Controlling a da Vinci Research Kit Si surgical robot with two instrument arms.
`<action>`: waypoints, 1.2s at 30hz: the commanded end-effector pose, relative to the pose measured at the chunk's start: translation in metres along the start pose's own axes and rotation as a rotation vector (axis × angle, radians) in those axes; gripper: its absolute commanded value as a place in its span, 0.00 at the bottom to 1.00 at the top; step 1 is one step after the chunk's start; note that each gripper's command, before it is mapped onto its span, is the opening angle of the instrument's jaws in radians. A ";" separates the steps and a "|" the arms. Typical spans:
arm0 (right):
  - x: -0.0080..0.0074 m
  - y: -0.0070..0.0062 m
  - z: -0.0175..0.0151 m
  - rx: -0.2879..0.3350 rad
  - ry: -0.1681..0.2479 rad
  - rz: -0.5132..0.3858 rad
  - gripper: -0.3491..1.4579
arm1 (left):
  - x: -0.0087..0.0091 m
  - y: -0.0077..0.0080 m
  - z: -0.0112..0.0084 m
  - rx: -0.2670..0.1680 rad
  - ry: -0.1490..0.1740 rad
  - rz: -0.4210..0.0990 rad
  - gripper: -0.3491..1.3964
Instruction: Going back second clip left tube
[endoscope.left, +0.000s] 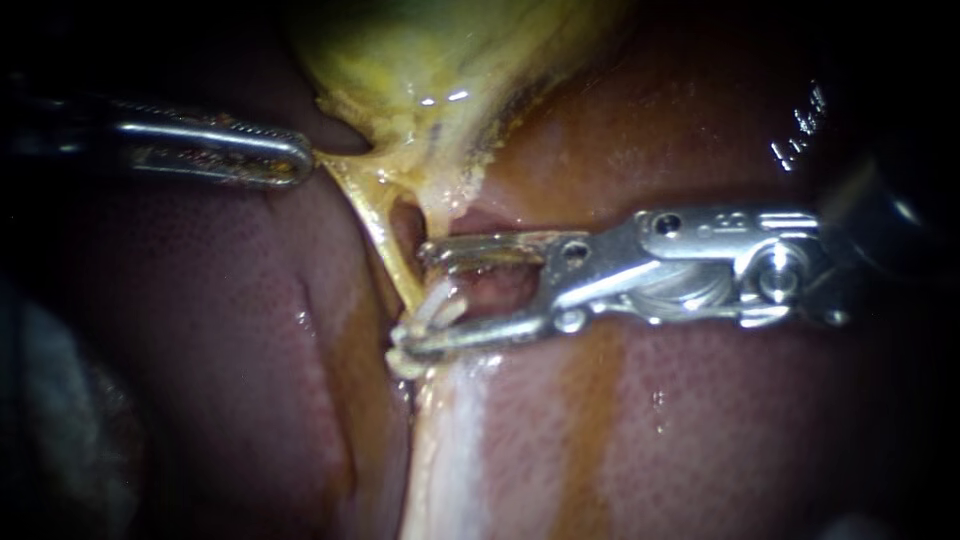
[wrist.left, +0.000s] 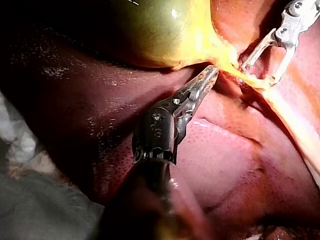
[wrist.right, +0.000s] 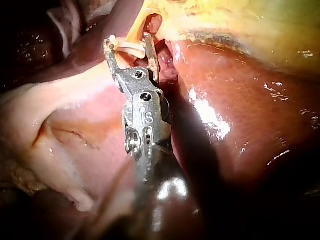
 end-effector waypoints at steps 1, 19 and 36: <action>0.0001 -0.0001 -0.0001 0.000 0.000 0.000 0.47 | 0.0000 0.0000 0.0000 0.000 0.000 0.000 0.00; -0.0001 -0.0009 -0.0066 0.023 -0.012 -0.115 0.47 | -0.0002 -0.0004 -0.0004 -0.005 -0.002 0.002 0.00; -0.0011 -0.0013 -0.0104 0.021 -0.083 -0.146 0.47 | -0.0012 -0.0007 0.0023 0.011 0.003 0.008 0.00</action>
